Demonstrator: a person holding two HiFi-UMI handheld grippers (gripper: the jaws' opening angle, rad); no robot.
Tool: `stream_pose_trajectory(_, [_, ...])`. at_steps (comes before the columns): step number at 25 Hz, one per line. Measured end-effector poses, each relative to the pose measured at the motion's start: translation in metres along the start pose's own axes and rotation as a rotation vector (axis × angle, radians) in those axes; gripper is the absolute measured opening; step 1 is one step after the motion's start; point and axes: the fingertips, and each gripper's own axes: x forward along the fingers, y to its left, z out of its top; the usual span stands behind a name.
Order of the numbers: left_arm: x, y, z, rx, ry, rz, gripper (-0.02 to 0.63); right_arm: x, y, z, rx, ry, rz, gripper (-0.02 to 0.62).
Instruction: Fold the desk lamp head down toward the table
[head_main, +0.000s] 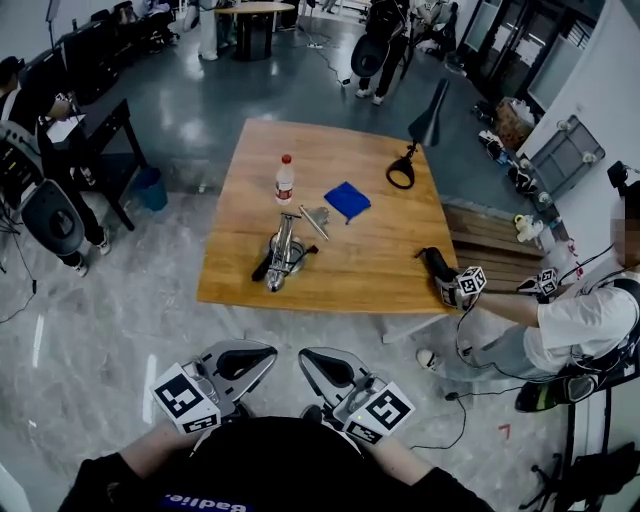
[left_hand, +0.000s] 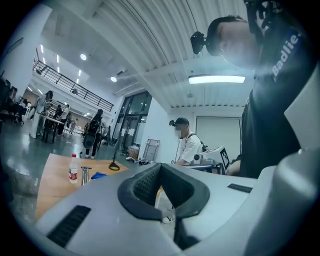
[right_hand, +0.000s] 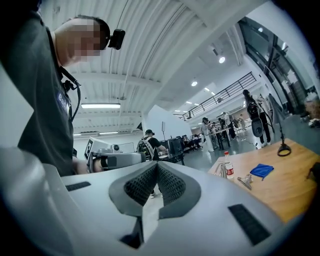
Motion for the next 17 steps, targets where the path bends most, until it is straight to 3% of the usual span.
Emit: stream_pose_trajectory(17, [-0.005, -0.013, -0.016, 0.01, 0.031, -0.019, 0.009, -0.007, 0.007, -0.006, -0.01, 0.002, -0.008, 0.005])
